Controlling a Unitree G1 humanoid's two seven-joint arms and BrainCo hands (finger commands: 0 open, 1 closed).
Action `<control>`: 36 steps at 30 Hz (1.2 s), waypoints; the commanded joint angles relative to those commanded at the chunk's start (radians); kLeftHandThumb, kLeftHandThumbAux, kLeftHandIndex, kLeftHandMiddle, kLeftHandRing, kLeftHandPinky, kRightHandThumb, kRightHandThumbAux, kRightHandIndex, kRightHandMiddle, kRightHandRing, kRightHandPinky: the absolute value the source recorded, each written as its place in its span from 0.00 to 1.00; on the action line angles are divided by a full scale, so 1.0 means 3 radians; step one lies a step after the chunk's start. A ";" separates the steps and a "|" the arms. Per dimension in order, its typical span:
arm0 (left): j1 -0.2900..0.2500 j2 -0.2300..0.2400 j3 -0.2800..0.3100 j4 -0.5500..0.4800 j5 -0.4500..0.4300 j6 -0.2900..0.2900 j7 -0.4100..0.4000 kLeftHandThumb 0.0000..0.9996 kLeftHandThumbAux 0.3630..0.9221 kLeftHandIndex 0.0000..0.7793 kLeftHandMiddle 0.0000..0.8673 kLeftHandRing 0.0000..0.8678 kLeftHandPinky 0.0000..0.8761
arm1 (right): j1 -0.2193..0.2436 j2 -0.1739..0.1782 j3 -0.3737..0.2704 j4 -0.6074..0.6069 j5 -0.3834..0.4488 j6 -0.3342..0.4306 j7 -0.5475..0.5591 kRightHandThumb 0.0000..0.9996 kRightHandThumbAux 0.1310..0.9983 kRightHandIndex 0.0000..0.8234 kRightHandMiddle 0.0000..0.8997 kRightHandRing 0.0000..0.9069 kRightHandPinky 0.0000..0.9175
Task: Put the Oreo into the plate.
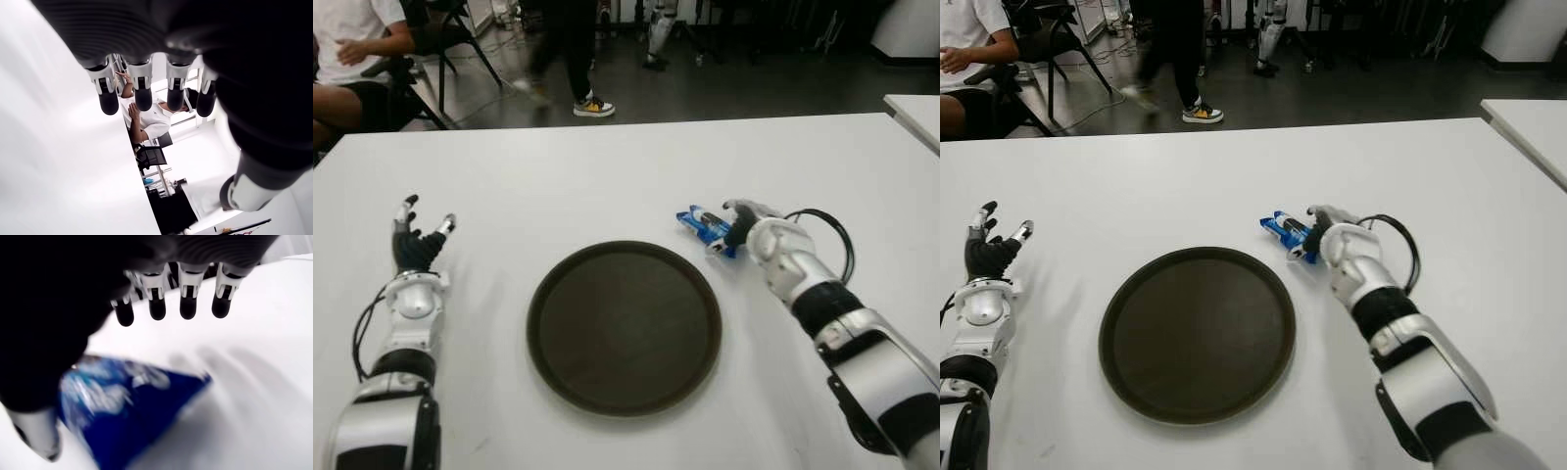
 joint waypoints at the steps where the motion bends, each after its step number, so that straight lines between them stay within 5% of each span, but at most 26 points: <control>1: -0.0001 0.0000 -0.0001 0.0001 0.0002 -0.0001 0.0001 0.00 0.60 0.00 0.00 0.00 0.00 | -0.0016 0.0006 0.0018 0.0009 -0.0015 0.0024 0.0027 0.00 0.65 0.10 0.13 0.10 0.00; 11: -0.0013 -0.0014 -0.0003 0.0010 0.0004 0.0013 -0.0009 0.00 0.54 0.00 0.00 0.00 0.00 | -0.0086 0.0032 0.0086 0.0105 -0.0045 -0.0032 0.0069 0.00 0.67 0.13 0.16 0.13 0.03; 36: 0.0009 -0.0054 -0.0012 -0.0038 0.0059 0.0012 0.0116 0.00 0.57 0.00 0.00 0.00 0.00 | -0.0371 0.0184 0.0146 0.0649 -0.0020 -0.0110 0.0194 0.00 0.66 0.08 0.12 0.09 0.00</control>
